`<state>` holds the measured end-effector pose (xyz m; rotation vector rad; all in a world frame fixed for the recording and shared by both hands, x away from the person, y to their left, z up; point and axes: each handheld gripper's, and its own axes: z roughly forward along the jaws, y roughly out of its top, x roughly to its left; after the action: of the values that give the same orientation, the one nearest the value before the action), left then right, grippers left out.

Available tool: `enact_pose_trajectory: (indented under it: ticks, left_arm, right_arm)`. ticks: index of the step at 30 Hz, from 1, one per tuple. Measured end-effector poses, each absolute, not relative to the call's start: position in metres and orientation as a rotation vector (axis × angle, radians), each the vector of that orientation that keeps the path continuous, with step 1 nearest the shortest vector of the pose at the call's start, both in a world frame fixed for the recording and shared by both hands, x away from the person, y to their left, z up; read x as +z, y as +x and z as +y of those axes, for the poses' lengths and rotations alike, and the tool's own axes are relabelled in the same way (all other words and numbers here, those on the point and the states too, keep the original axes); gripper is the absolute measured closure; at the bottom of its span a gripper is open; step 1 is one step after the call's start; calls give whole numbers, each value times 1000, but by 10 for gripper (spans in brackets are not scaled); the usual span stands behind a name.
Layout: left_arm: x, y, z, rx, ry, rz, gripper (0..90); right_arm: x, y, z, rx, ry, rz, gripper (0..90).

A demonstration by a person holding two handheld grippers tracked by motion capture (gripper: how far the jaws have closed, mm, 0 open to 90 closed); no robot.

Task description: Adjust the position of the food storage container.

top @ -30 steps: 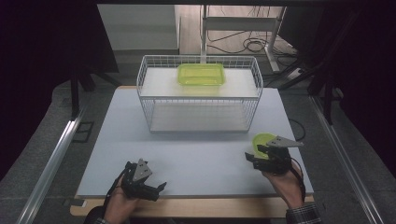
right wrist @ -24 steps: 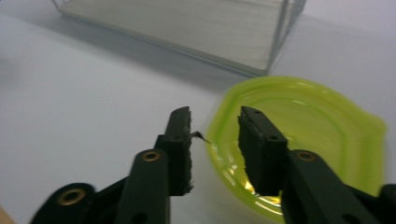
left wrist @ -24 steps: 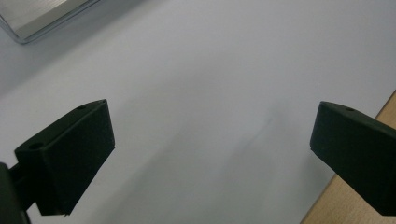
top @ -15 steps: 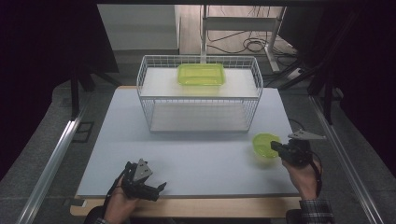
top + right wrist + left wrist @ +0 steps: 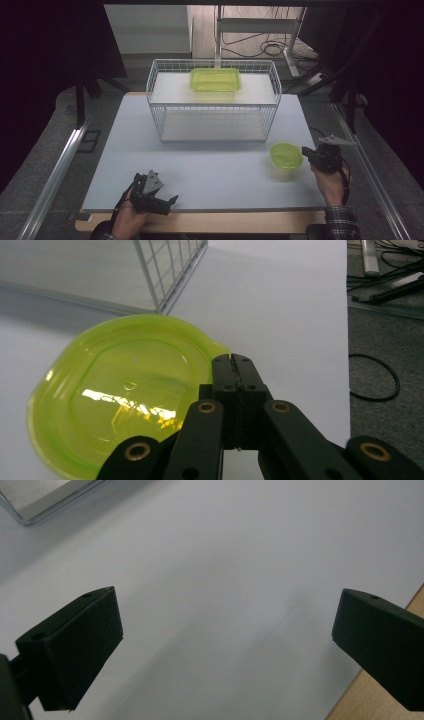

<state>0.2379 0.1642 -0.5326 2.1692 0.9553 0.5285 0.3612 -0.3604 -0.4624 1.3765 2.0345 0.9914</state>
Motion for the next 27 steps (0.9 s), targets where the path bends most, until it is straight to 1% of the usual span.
enact_pose_trajectory:
  ticks: [7, 14, 27]
  left_arm:
    - [-533, 238, 164, 529, 2171, 954, 0]
    - [-533, 237, 164, 531, 2174, 951, 0]
    - [-533, 238, 164, 532, 2181, 954, 0]
  right_arm:
    - [-471, 370, -361, 939, 1383, 2040, 893]
    - [-475, 370, -358, 930, 1397, 2056, 893]
    - [-479, 366, -336, 950, 1384, 2131, 892]
